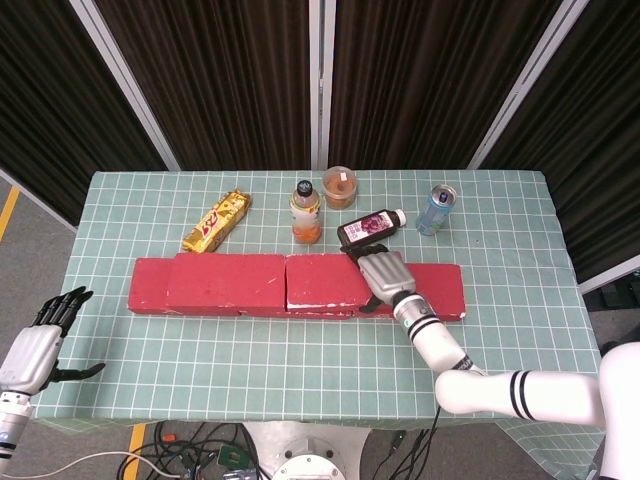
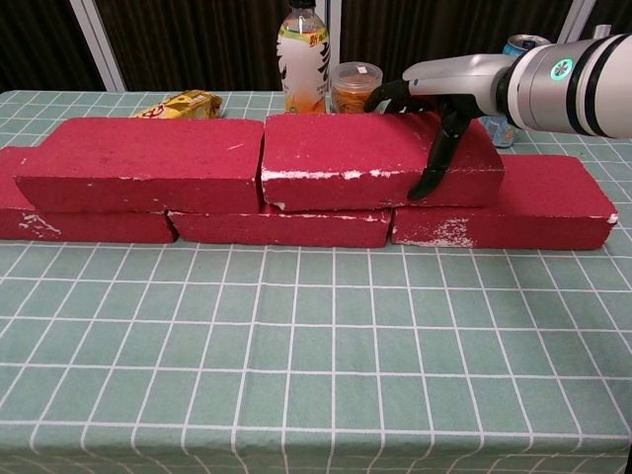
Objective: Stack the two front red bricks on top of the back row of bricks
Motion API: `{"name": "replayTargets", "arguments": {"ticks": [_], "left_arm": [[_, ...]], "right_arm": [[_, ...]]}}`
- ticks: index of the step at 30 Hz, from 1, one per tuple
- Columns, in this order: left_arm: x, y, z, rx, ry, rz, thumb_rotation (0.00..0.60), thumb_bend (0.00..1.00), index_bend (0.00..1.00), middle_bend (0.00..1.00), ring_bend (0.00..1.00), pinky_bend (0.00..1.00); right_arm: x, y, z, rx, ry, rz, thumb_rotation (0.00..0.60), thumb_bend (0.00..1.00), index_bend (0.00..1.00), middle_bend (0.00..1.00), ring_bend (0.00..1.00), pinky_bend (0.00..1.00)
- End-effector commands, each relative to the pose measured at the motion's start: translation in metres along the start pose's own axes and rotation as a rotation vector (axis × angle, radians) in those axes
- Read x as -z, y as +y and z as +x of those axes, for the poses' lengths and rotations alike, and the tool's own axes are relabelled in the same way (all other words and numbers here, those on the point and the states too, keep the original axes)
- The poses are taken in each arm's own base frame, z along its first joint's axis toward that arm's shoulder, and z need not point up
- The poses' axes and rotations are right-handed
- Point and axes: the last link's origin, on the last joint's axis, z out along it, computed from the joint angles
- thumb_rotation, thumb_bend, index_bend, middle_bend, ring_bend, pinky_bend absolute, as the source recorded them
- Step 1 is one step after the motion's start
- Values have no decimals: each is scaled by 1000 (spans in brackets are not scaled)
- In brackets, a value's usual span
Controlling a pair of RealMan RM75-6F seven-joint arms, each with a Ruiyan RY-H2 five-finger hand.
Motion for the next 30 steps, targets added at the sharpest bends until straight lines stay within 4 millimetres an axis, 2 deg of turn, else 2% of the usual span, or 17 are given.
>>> {"name": "replayTargets", "arguments": {"ticks": [1, 30], "left_arm": [[0, -1, -1, 2, -2, 1, 600, 51, 30, 0, 0, 0], [0, -5, -2, 22, -20, 10, 600, 51, 30, 0, 0, 0]], "right_arm": [[0, 0, -1, 0, -2, -4, 600, 57, 92, 222, 148, 104], [0, -3, -6, 1, -17, -22, 600, 50, 72, 192, 139, 102]]}}
